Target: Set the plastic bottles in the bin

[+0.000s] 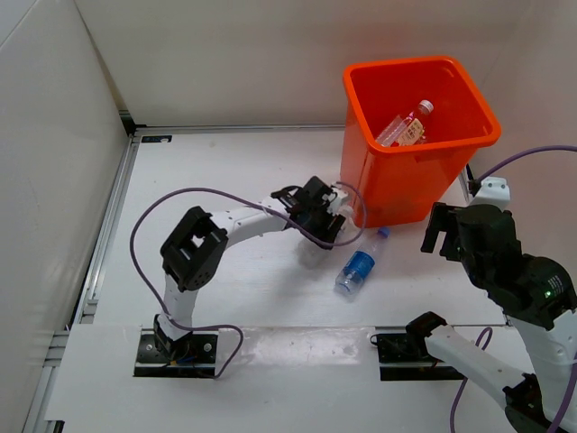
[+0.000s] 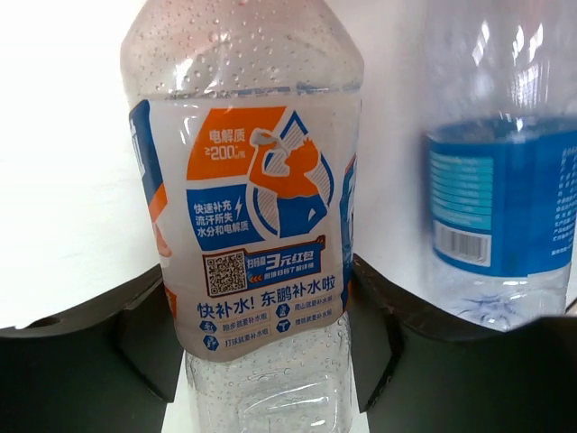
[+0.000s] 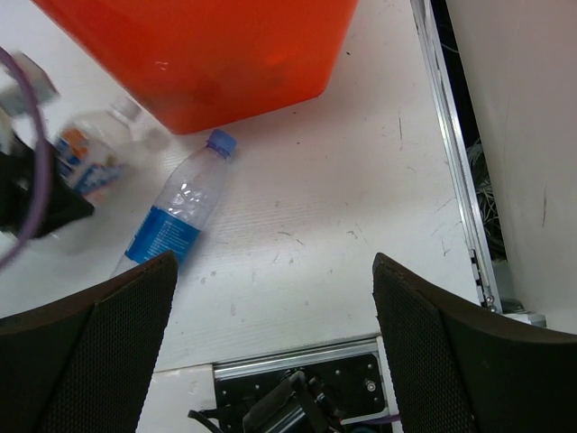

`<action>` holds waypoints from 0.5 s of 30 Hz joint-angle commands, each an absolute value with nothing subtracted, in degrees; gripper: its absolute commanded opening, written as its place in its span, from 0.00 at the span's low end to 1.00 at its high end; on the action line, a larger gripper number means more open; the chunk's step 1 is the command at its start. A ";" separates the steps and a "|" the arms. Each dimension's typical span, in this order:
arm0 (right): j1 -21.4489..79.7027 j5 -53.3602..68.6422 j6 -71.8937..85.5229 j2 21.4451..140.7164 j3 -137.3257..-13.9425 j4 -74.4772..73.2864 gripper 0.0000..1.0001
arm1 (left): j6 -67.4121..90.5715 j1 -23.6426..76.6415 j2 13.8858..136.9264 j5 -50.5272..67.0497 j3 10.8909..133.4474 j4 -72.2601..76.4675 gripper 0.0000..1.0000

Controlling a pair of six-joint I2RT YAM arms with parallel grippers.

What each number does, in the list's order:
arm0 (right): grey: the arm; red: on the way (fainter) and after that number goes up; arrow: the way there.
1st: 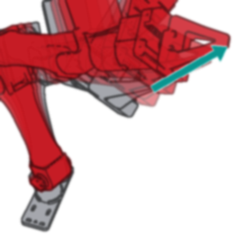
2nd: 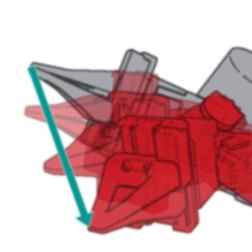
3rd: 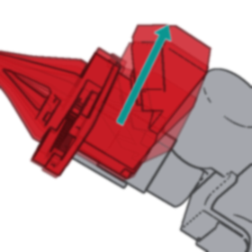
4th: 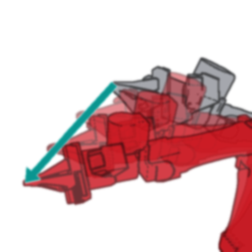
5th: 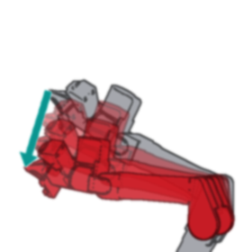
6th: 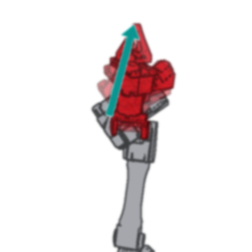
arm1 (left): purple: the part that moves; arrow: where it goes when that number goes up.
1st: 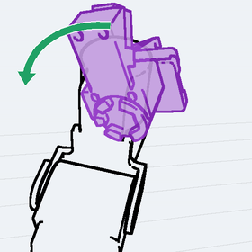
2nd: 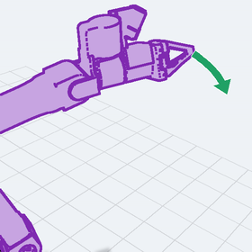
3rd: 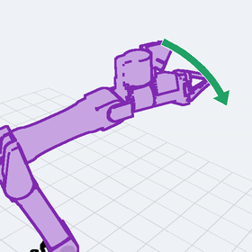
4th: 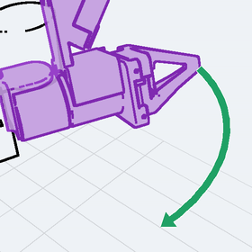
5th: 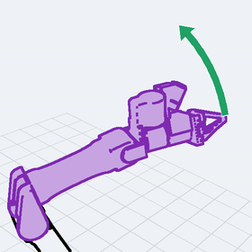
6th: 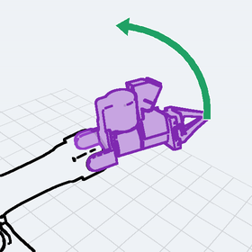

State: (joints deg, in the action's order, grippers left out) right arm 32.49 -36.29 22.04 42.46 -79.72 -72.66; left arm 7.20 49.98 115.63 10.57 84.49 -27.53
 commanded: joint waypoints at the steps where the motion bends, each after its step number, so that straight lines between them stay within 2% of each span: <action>1: 32.96 -37.53 21.97 42.19 -79.19 -71.89 0.90 | 5.01 45.10 105.66 5.98 89.46 -29.26 0.61; 6: 32.87 -37.27 21.80 42.54 -78.58 -70.93 0.90 | 1.59 37.11 98.80 4.66 96.31 -28.57 0.61; 10: 33.05 -36.83 21.80 42.98 -78.22 -70.23 0.90 | -3.50 34.72 94.75 4.57 102.99 -25.49 0.61; 15: 32.78 -36.65 21.71 43.15 -78.49 -70.22 0.90 | -5.97 33.31 99.22 6.68 122.94 -27.25 0.61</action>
State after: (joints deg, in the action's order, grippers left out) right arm 32.71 -36.12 22.00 42.89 -78.52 -71.96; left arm -2.63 33.01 98.76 4.82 115.72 -27.55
